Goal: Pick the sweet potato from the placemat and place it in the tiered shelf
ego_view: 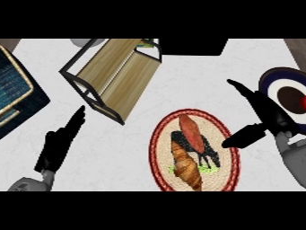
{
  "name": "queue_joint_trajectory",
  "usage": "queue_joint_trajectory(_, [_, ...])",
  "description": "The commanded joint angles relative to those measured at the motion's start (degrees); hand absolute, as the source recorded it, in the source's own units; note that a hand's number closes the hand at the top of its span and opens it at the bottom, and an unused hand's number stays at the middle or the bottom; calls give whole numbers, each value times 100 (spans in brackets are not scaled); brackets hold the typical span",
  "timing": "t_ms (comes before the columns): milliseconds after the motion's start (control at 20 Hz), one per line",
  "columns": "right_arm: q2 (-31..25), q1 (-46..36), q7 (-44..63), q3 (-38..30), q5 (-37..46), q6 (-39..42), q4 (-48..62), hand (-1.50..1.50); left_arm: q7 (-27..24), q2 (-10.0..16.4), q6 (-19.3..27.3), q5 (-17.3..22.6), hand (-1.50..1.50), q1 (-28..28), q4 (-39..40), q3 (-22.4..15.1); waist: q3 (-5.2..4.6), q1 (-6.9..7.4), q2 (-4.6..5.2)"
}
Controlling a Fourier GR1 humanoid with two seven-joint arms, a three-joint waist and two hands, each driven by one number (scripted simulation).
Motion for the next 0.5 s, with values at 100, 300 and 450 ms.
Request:
queue_joint_trajectory(100, [-307,-951,1863,1074,1401,568,-65,-150,31,-237,114,-144,0,-31,58,-160,-6,33,15])
queue_joint_trajectory(300, [788,-1648,3180,1568,1858,799,17,-150,-72,-300,83,-169,0,-33,131,-88,12,-6,28])
queue_joint_trajectory(450, [1524,-1655,3262,1552,2030,832,483,-150,19,-57,-141,-68,0,149,-279,123,23,-28,26])
